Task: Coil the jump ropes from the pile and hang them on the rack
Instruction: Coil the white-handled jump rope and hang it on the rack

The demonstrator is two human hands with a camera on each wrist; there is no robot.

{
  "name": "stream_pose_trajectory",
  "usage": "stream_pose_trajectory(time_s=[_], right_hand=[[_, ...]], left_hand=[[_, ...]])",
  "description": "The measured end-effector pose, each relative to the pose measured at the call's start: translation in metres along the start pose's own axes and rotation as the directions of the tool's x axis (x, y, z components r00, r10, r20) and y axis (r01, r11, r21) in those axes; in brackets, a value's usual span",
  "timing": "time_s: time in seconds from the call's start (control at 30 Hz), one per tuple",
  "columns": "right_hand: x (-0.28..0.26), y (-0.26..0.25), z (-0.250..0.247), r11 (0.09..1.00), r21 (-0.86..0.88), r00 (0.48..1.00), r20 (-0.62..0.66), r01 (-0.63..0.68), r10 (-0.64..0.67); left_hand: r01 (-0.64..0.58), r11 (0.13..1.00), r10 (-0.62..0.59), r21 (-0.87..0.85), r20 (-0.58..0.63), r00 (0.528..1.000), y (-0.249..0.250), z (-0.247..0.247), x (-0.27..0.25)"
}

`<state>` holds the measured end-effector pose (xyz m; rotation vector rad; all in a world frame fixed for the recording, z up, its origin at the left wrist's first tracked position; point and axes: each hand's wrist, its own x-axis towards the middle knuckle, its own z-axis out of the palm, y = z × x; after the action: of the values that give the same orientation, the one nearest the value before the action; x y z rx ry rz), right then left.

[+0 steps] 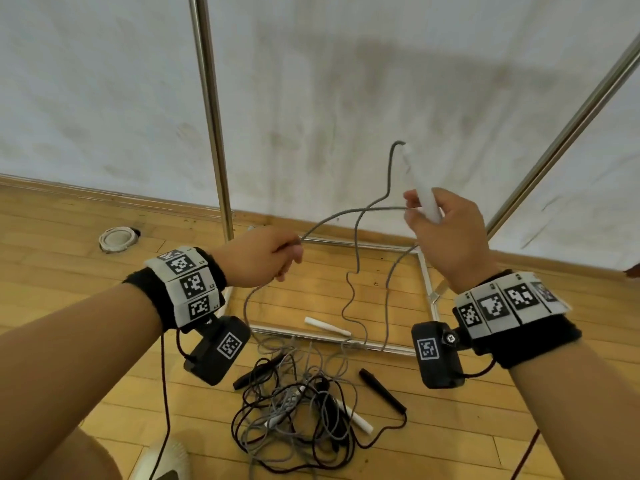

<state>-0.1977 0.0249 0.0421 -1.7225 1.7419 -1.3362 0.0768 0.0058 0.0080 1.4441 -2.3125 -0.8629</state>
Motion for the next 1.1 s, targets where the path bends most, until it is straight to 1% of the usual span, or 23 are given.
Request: stream_pose_trajectory(time_s=[0.07, 0.13, 0.2, 0.27, 0.33, 0.4, 0.47, 0.57, 0.6, 0.67, 0.77, 0.83, 0.93, 1.0, 1.1], right_hand=[[-0.007, 0.002, 0.007, 1.0, -0.011, 0.996, 0.089, -0.004, 0.005], [-0.017, -0.002, 0.017, 1.0, -0.005, 0.973, 0.232, 0.01, -0.009], [-0.027, -0.006, 0.028, 0.996, -0.038, 0.94, 0.336, 0.081, -0.064], [-0.031, -0.01, 0.034, 0.985, -0.062, 0.922, 0.366, 0.164, -0.13], [-0.029, -0.012, 0.035, 0.982, -0.059, 0.926, 0.347, 0.18, -0.149], [-0.026, -0.015, 0.033, 0.982, -0.059, 0.937, 0.314, 0.18, -0.153], [-0.023, -0.017, 0.031, 0.983, -0.045, 0.953, 0.256, 0.178, -0.161], [-0.014, -0.019, 0.023, 0.989, 0.005, 0.985, 0.096, 0.145, -0.144], [-0.01, -0.019, 0.02, 0.99, 0.021, 0.99, 0.044, 0.136, -0.137], [-0.002, -0.017, 0.012, 0.992, 0.044, 0.993, -0.021, 0.118, -0.117], [0.003, -0.007, 0.007, 0.997, 0.021, 0.996, -0.062, 0.071, -0.069], [0.002, -0.002, 0.008, 0.999, 0.026, 0.999, -0.018, 0.029, -0.028], [-0.006, 0.003, 0.015, 0.999, 0.047, 0.991, 0.134, -0.001, -0.006], [-0.015, 0.003, 0.023, 0.999, 0.044, 0.974, 0.225, 0.016, -0.026], [-0.026, 0.0, 0.034, 0.997, 0.033, 0.934, 0.35, 0.066, -0.073]], left_hand=[[-0.027, 1.0, 0.027, 0.014, -0.033, 0.999, 0.006, 0.0, 0.0], [-0.082, 0.996, 0.084, 0.04, -0.073, 0.994, 0.016, 0.001, 0.001], [-0.151, 0.988, 0.152, 0.017, -0.097, 0.984, 0.026, 0.001, 0.001], [-0.196, 0.98, 0.189, -0.044, -0.129, 0.974, 0.033, 0.001, 0.0], [-0.207, 0.974, 0.191, -0.091, -0.162, 0.968, 0.036, 0.0, -0.001], [-0.197, 0.976, 0.181, -0.091, -0.156, 0.971, 0.033, 0.0, 0.0], [-0.168, 0.984, 0.164, -0.063, -0.073, 0.984, 0.025, 0.001, 0.0], [-0.083, 0.996, 0.08, 0.027, 0.117, 0.99, 0.009, 0.005, -0.001], [-0.061, 0.997, 0.053, 0.049, 0.155, 0.987, 0.005, 0.006, -0.002], [-0.033, 0.999, 0.028, 0.031, 0.169, 0.985, 0.0, 0.006, -0.003], [-0.019, 1.0, 0.02, -0.017, 0.121, 0.992, -0.001, 0.004, -0.001], [-0.013, 1.0, 0.014, -0.013, 0.075, 0.997, 0.0, 0.003, -0.001], [-0.041, 0.999, 0.041, -0.027, -0.002, 0.999, 0.008, 0.003, -0.001], [-0.096, 0.995, 0.095, -0.021, -0.062, 0.994, 0.017, 0.003, -0.001], [-0.168, 0.985, 0.163, -0.034, -0.107, 0.981, 0.03, 0.002, -0.001]])
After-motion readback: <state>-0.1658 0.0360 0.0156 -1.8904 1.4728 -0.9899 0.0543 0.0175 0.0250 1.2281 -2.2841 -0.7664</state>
